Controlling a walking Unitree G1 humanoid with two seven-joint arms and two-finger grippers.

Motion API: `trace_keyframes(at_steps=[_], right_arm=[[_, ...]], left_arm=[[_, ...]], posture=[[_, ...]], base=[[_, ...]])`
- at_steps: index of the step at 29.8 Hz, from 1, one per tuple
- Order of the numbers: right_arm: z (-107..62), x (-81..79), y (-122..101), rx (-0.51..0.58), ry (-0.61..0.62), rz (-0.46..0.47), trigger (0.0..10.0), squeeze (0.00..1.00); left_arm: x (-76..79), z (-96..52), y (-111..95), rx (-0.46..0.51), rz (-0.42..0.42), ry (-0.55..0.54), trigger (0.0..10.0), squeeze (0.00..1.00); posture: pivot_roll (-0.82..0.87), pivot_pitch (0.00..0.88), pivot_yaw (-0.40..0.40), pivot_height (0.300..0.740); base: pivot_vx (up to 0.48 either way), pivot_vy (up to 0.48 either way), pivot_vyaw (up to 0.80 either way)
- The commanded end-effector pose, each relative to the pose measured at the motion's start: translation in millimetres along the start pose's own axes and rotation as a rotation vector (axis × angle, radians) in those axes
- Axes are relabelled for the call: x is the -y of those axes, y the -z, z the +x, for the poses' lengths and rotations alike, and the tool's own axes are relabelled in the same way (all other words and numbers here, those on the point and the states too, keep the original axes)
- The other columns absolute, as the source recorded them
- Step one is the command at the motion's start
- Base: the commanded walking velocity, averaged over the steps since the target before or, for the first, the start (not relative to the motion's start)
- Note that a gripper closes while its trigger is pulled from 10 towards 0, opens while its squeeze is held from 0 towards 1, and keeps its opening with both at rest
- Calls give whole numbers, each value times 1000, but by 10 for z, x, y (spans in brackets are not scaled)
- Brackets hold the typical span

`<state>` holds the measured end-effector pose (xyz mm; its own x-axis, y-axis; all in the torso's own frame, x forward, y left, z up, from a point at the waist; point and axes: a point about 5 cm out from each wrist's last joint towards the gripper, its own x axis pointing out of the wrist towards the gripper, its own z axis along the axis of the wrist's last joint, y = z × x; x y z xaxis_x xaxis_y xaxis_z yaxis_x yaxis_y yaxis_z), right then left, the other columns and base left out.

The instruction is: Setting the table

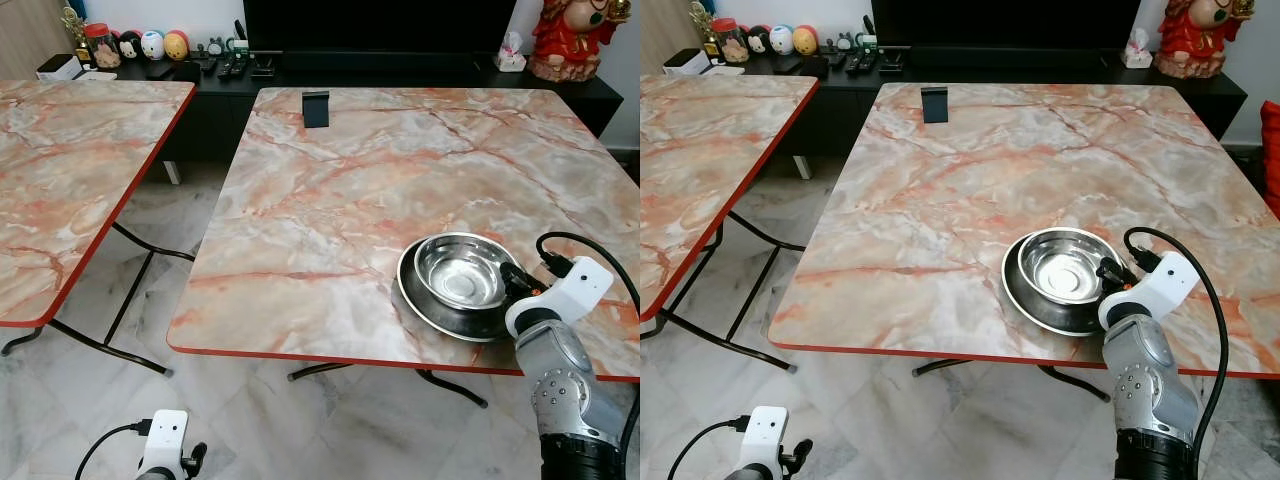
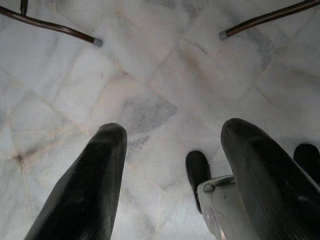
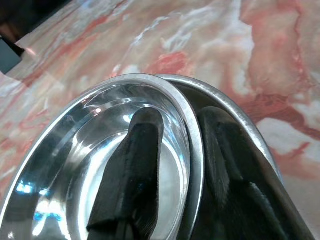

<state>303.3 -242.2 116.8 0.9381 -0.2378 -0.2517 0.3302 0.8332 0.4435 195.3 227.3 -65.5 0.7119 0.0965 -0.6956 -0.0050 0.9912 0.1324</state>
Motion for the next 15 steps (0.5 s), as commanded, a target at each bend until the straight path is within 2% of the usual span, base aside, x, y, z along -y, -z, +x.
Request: trace_keyframes(at_steps=[1,2,3,10,15], right_arm=[[-8,64,26,-24,31,-35,10000,173],[-9,64,27,-23,29,-34,10000,173],[-12,61,33,-27,26,-36,10000,0],[-52,45,57,-34,18,-68,10000,0],[-80,40,5,9,15,-105,10000,0]], left_arm=[[21,-8,36,-12,-6,8,10000,0],[21,-8,35,-11,-6,8,10000,0],[20,-8,34,-11,-6,8,10000,0],[17,-6,28,-9,-8,5,10000,0],[16,-6,25,-8,-10,4,10000,0]], posture=[[7,57,16,740],[7,57,16,740],[8,59,15,740],[8,61,14,740],[8,61,14,740]], base=[[0,0,0],[0,0,0],[0,0,0],[0,0,0],[0,0,0]])
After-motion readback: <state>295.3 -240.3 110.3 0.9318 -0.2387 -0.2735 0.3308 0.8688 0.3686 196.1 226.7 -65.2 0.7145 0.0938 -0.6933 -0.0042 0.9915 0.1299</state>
